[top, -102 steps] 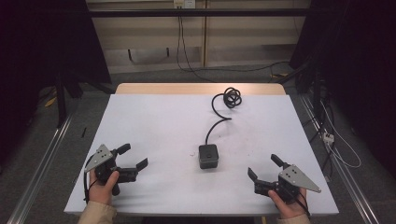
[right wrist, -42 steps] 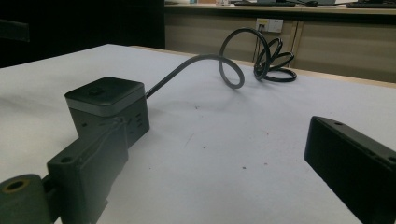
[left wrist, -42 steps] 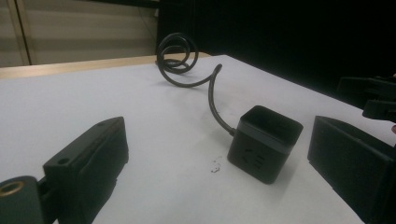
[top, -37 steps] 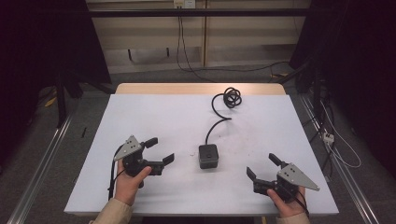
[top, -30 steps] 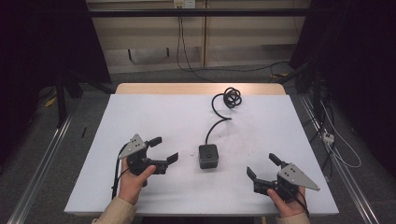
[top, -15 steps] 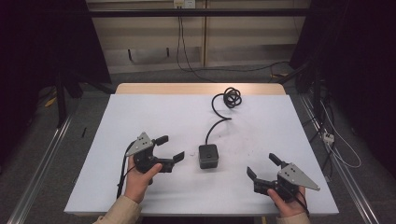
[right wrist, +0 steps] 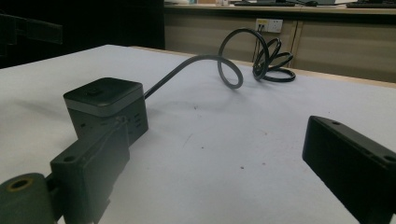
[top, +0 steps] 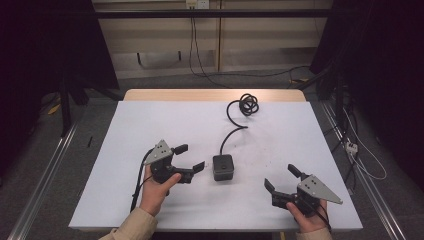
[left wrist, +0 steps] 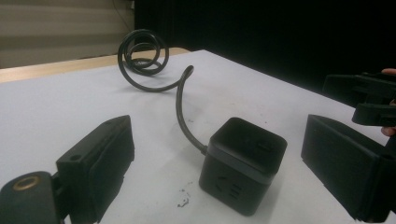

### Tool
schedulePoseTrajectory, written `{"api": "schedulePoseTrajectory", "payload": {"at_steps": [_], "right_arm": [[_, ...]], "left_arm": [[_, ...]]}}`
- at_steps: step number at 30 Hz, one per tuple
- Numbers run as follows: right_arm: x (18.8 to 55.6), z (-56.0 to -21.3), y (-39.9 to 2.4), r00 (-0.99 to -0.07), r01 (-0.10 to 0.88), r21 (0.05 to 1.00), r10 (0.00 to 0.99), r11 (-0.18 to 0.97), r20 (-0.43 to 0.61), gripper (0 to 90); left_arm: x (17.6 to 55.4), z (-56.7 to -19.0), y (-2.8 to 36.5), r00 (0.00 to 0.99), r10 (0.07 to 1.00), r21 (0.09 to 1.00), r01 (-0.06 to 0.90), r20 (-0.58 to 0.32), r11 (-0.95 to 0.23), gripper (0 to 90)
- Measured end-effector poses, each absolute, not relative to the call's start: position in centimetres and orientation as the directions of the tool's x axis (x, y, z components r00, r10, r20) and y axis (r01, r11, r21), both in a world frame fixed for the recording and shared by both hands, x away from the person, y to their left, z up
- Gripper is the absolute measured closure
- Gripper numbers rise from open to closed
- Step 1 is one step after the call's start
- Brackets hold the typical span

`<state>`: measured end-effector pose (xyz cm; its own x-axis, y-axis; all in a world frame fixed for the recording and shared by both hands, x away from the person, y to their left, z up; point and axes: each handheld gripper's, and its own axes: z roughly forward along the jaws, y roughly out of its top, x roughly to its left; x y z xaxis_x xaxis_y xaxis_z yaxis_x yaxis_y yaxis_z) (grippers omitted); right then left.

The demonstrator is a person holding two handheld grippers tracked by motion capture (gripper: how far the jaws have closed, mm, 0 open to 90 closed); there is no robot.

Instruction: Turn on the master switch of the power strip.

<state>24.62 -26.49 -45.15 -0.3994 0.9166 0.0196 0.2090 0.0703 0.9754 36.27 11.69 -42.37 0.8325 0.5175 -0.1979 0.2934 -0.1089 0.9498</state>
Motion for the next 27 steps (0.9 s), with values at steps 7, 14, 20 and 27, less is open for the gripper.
{"api": "schedulePoseTrajectory", "payload": {"at_steps": [7,14,20,27], "right_arm": [[24.6,-45.1,-26.5,-0.4,0.208,0.975,0.916,0.072,0.018,7.0],[24.6,-45.1,-26.5,-0.401,0.208,0.975,0.916,0.072,0.018,7.2],[24.6,-45.1,-26.5,-0.402,0.208,0.975,0.915,0.072,0.018,7.4],[24.7,-45.2,-26.5,-0.403,0.208,0.975,0.915,0.073,0.017,7.5]], "left_arm": [[36.4,-42.3,11.3,0.837,0.512,0.95,0.29,-0.194,-0.114,10.5],[36.5,-42.3,10.7,0.845,0.501,0.95,0.286,-0.186,-0.129,14.1],[36.6,-42.3,10.3,0.85,0.493,0.949,0.284,-0.184,-0.135,18.5],[36.8,-42.2,10.0,0.854,0.485,0.946,0.29,-0.189,-0.142,25.3]]}}
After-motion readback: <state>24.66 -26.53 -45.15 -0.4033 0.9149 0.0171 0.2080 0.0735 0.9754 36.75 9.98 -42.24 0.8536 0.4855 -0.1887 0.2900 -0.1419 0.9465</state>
